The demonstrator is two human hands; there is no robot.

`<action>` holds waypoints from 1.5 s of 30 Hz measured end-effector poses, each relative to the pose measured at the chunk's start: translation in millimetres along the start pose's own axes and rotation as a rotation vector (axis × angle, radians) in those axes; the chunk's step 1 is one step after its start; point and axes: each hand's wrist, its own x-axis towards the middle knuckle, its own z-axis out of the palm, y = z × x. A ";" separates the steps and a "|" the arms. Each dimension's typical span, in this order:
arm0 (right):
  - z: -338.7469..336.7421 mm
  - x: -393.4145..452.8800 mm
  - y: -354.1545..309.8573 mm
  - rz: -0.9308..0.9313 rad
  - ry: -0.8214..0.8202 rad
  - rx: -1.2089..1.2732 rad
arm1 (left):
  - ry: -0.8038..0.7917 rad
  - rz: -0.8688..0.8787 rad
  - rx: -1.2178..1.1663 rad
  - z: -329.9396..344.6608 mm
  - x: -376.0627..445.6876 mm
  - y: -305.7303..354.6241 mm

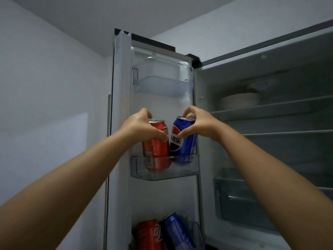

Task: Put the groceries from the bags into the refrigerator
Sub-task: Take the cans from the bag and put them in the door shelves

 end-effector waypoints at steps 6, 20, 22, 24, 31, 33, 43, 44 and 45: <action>0.7 22.2 21.1 0.030 -0.205 0.027 | -0.129 -0.195 -0.034 11.8 13.8 9.0; 32.6 24.8 44.1 -0.262 -0.228 -0.425 | 0.084 -0.256 0.435 30.2 -4.7 21.4; 37.3 17.3 46.3 -0.322 -0.217 -0.444 | 0.084 -0.231 0.565 32.8 -19.6 24.0; 41.4 11.9 46.4 -0.354 -0.187 -0.443 | 0.076 -0.209 0.641 34.4 -33.7 26.3; 52.8 -17.1 50.2 -0.478 0.084 -0.146 | 0.157 -0.181 0.684 16.5 -77.6 3.2; 60.7 -33.6 41.1 -0.536 0.150 -0.087 | 0.150 -0.219 0.703 4.6 -94.7 -8.9; 191.2 -97.8 -124.3 -0.768 0.016 -0.117 | 0.090 -0.452 1.018 -120.5 -216.8 -92.8; 207.7 -107.8 -147.8 -0.759 -0.028 -0.131 | 0.071 -0.484 1.049 -138.9 -234.8 -104.7; 224.8 -117.5 -171.0 -0.755 -0.061 -0.127 | 0.054 -0.517 1.075 -156.9 -253.0 -116.8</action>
